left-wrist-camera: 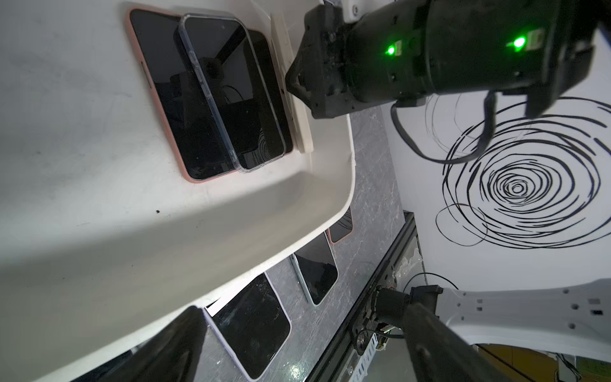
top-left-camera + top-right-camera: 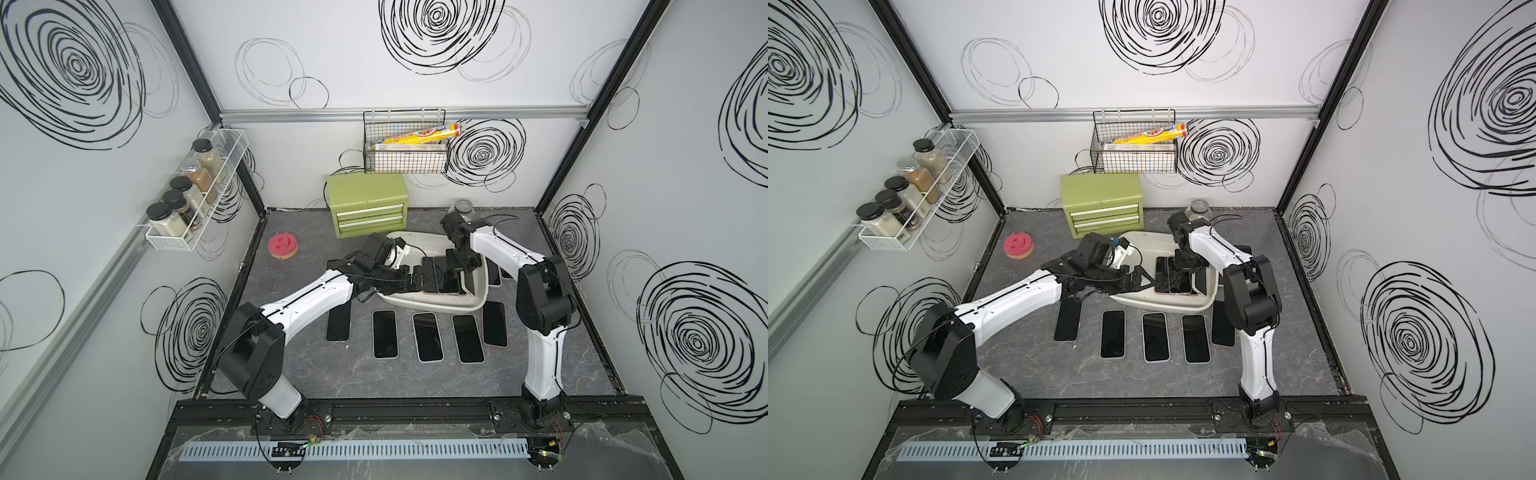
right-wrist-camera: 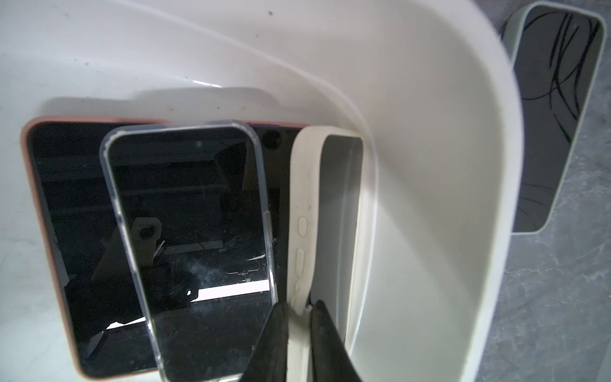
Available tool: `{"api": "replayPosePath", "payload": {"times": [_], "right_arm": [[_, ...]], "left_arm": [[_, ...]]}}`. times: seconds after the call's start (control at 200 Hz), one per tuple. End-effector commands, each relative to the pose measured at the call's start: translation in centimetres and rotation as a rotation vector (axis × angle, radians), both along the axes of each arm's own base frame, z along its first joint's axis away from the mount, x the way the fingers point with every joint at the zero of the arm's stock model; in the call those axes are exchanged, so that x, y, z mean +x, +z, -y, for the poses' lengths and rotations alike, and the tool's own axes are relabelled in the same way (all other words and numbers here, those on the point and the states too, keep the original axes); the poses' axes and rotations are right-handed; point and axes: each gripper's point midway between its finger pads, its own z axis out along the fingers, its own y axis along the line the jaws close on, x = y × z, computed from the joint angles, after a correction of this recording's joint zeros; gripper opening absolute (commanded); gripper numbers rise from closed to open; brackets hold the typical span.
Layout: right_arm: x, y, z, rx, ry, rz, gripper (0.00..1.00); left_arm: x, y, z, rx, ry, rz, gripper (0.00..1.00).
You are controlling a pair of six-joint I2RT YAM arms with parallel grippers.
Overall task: Take the phone out of the storage box
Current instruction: Pick up the phone from the storage box.
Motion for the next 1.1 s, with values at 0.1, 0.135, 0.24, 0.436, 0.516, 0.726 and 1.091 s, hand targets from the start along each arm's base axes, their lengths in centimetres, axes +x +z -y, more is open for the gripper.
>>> {"api": "replayPosePath", "payload": {"times": [0.1,0.135,0.24,0.436,0.516,0.726,1.091], "right_arm": [[-2.6,-1.7,2.9,-0.119,-0.027,-0.098,0.12],[-2.7,-1.7,3.1,-0.131,-0.028,-0.099,0.09],[-2.5,-1.0,3.1,-0.133,-0.035,-0.080,0.00],[-1.8,1.8,0.7,-0.072,-0.004,-0.030,0.00],[-1.9,2.4,-0.5,-0.056,0.012,-0.027,0.00],[-2.8,2.2,-3.4,-0.008,0.050,-0.046,0.00],[-2.2,2.1,-1.4,0.015,-0.024,-0.025,0.82]], "left_arm": [[0.8,1.8,0.2,-0.023,0.013,0.057,0.99],[0.7,1.8,0.0,-0.017,0.015,0.059,0.99],[0.6,1.7,-0.5,-0.004,0.025,0.063,0.99],[0.6,1.4,-0.9,-0.001,0.032,0.059,0.99],[0.6,1.4,-1.0,0.000,0.032,0.063,0.99],[0.7,0.8,-1.7,0.008,0.040,0.056,0.99],[0.2,0.2,-3.2,0.006,0.035,0.051,0.99]]}}
